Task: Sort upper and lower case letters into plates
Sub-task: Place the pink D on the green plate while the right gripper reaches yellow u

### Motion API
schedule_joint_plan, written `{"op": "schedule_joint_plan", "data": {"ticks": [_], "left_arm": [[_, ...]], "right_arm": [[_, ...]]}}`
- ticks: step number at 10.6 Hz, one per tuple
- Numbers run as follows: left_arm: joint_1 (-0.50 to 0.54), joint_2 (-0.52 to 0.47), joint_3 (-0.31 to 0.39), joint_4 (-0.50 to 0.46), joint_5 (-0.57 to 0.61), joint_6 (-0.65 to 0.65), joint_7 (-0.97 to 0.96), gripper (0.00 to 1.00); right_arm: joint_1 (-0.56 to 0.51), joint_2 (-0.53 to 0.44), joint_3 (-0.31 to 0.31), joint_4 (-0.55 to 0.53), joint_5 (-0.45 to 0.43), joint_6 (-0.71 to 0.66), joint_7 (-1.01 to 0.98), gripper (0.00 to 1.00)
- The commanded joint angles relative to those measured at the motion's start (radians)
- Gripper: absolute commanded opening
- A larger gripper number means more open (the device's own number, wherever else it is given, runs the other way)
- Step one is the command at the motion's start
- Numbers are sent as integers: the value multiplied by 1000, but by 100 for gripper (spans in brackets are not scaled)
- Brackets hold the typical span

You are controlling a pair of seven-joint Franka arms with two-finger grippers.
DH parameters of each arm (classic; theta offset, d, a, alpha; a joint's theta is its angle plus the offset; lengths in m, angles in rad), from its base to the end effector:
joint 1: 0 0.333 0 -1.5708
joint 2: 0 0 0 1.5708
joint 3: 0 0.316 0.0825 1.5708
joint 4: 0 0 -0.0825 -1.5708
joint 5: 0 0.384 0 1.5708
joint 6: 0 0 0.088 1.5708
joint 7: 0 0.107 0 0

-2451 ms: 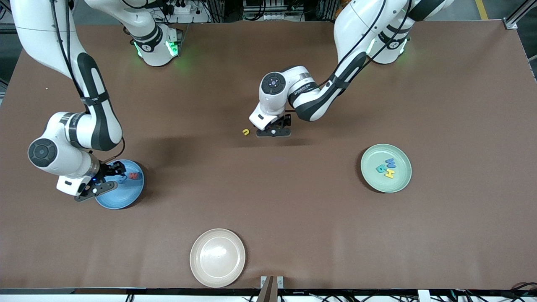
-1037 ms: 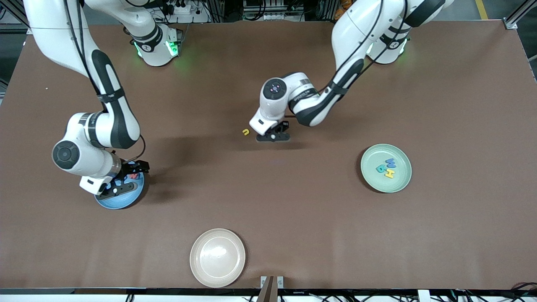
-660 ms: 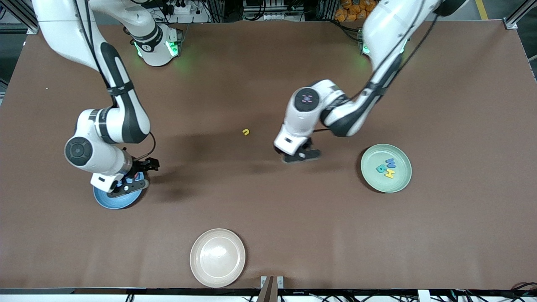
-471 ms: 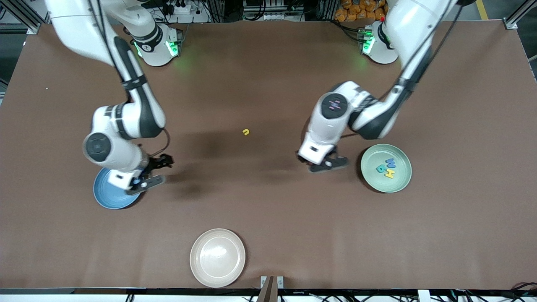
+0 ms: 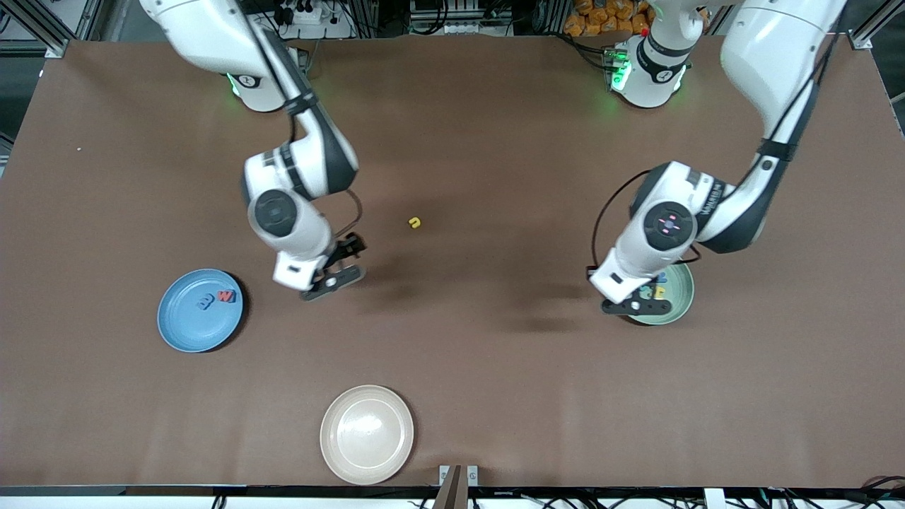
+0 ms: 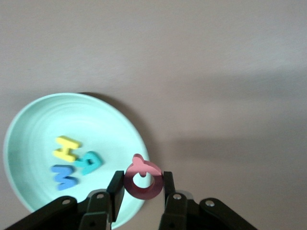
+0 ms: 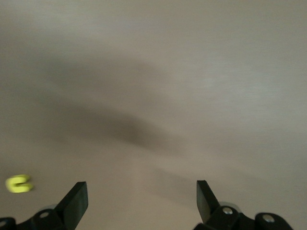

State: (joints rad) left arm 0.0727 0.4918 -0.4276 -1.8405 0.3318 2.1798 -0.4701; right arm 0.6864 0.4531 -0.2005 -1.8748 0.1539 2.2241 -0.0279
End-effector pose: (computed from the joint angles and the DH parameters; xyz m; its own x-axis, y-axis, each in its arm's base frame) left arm 0.6018 -0.1919 0.2725 0.9967 -0.0511 -0.0630 -0.0568 -0.9940 -0.0929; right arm 0.5477 0.3022 0.2667 0.9045 0.4164 -0.0917 0.4156 -0.9091 -0.0282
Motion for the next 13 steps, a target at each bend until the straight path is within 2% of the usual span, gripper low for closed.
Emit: {"op": "schedule_joint_plan", "data": {"ticks": [1, 2, 3, 4, 6, 9, 11, 13], "left_arm": [[19, -44, 25, -72, 6, -25, 37, 0], [22, -39, 50, -75, 6, -25, 41, 27], [27, -38, 74, -71, 6, -25, 62, 71], [27, -42, 81, -63, 1, -25, 103, 100], [27, -84, 81, -28, 0, -57, 105, 100], [19, -177, 81, 6, -51, -138, 117, 100], [3, -206, 90, 122, -79, -298, 191, 100], [-28, -229, 131, 249, -143, -478, 192, 100]], "right_arm": [[65, -11, 59, -26, 13, 47, 156, 100], [70, 4, 103, -30, 7, 66, 211, 100], [85, 12, 140, -46, 3, 92, 232, 100], [88, 13, 169, -76, 1, 130, 250, 100], [113, 15, 190, -162, -19, 236, 270, 100], [130, 25, 190, -190, -34, 252, 285, 100], [131, 35, 188, -182, -46, 252, 330, 100], [133, 50, 188, -170, -164, 253, 419, 100]]}}
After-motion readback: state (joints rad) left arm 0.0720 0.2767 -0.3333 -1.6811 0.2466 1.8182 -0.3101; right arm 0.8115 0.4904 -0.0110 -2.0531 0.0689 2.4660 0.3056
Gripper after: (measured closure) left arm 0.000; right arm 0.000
